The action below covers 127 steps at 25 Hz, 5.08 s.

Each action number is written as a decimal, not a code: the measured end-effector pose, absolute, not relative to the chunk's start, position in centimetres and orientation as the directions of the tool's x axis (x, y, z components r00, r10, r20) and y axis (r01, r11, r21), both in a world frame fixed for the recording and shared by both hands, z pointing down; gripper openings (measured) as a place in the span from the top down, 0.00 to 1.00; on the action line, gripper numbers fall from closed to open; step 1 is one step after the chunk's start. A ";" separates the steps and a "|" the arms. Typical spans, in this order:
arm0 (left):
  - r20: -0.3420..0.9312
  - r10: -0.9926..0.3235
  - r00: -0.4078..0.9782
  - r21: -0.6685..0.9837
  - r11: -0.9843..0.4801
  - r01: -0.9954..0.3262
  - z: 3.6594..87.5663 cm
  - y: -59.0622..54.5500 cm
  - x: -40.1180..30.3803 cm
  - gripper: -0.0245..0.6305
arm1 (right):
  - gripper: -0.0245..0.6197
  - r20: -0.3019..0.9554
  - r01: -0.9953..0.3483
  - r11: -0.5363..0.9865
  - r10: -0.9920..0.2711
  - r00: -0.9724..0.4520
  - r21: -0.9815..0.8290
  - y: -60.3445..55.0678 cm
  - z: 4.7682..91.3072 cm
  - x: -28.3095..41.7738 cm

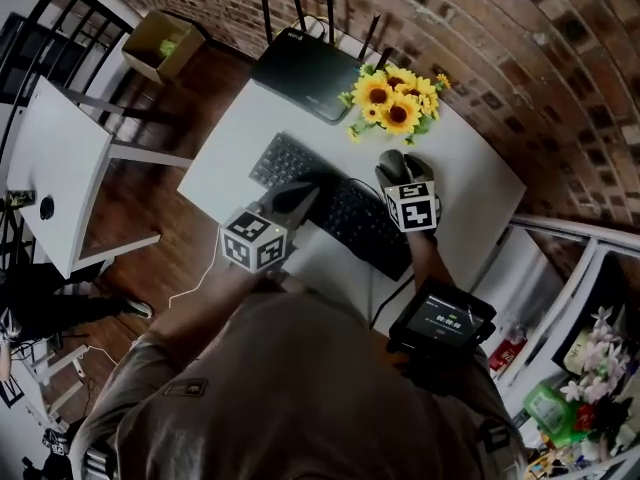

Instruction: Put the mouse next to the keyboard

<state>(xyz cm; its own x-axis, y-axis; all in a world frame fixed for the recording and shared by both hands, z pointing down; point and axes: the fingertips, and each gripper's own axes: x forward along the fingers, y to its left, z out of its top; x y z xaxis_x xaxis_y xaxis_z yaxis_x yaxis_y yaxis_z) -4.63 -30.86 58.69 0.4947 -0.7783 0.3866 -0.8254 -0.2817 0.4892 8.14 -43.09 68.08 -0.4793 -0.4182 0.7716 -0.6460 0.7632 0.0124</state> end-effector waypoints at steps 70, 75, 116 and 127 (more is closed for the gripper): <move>0.242 -0.657 0.714 0.473 -0.563 -0.678 54.0 -32.0 1.9 0.96 | 0.49 0.621 -0.953 0.298 -0.759 -0.196 0.063 -35.2 56.9 24.0; 0.238 -0.593 0.769 0.468 -0.624 -0.626 53.6 -31.1 4.2 0.96 | 0.49 0.625 -0.983 0.176 -0.774 -0.104 0.054 -31.2 57.1 27.5; 0.369 -0.607 0.703 0.434 -0.556 -0.708 56.6 -28.7 3.0 0.96 | 0.47 0.815 -1.000 -0.026 -0.579 0.010 -0.006 -25.9 70.9 32.9; 0.319 -0.634 0.704 0.451 -0.552 -0.702 55.8 -28.2 0.9 0.96 | 0.45 0.740 -0.998 -0.006 -0.670 0.046 0.057 -25.6 65.4 31.9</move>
<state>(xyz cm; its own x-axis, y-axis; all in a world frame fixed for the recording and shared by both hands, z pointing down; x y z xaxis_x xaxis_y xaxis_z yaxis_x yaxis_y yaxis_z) 0.89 -28.16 55.79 0.7040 -0.6344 0.3193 -0.7016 -0.5517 0.4509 31.88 -25.61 65.45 0.0465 -0.6705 0.7405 -0.9983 -0.0057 0.0575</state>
